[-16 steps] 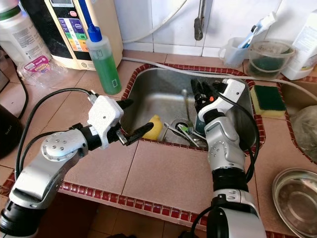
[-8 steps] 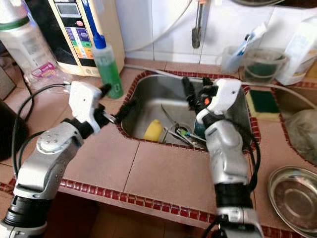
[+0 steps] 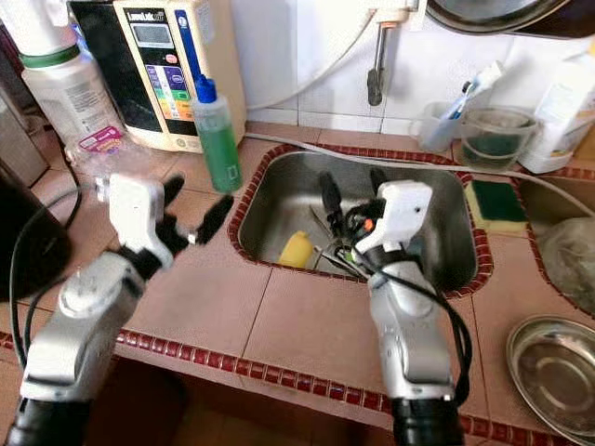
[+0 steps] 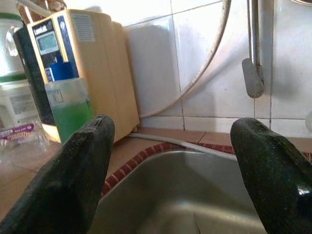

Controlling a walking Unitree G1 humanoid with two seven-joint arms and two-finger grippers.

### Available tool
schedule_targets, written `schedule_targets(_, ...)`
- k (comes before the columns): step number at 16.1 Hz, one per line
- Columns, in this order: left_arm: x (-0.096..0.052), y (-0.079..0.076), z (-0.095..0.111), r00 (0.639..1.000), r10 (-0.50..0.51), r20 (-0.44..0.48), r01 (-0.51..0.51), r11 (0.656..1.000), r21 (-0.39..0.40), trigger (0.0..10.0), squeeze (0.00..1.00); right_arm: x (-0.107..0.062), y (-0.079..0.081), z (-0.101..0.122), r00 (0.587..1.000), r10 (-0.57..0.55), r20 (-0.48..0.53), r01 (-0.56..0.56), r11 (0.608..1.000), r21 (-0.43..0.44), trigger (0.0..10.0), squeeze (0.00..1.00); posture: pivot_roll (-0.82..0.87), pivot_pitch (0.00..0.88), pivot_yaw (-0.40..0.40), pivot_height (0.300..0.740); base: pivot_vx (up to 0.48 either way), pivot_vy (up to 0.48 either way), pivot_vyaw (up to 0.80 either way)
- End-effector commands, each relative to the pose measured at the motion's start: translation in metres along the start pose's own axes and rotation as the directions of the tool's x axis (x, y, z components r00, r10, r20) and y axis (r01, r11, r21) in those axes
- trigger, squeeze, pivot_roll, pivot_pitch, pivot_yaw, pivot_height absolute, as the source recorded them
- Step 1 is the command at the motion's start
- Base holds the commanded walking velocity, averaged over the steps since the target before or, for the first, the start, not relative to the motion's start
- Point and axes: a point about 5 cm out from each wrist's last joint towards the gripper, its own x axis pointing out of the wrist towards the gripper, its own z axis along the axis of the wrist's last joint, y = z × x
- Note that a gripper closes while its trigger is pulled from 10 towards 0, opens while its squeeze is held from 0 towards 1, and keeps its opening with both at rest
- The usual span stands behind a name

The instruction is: Kitchen organization

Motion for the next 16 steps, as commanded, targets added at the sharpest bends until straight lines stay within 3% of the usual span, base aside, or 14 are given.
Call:
schedule_targets(1, -0.001, 0.000, 0.005, 1.000, 0.001, 0.023, -0.001, 1.000, 0.022, 10.0, 0.00, 0.000, 0.004, 0.006, 1.000, 0.014, 0.014, -0.014, 1.000, -0.020, 10.0, 0.00, -0.08, 0.046, 0.069, 0.740, 0.000, 0.000, 0.00)
schedule_targets(5, -0.008, -0.005, 0.002, 1.000, 0.011, 0.023, -0.011, 1.000, 0.004, 10.0, 0.00, 0.000, 0.002, 0.004, 1.000, 0.010, -0.007, -0.010, 0.998, -0.057, 10.0, 0.00, -0.07, 0.058, 0.052, 0.740, 0.000, 0.000, 0.00)
schedule_targets(10, -0.007, -0.006, 0.005, 0.999, 0.006, 0.035, -0.006, 1.000, -0.001, 10.0, 0.00, 0.002, 0.003, 0.005, 1.000, 0.027, -0.015, -0.028, 0.996, -0.082, 10.0, 0.00, -0.07, 0.056, 0.040, 0.740, 0.000, -0.441, 0.00)
schedule_targets(16, -0.007, -0.008, 0.018, 0.998, -0.028, 0.061, 0.028, 1.000, 0.010, 10.0, 0.00, 0.004, 0.007, 0.025, 0.996, 0.064, 0.058, -0.056, 0.990, -0.130, 10.0, 0.00, -0.08, 0.059, 0.040, 0.740, 0.000, -0.480, 0.00)
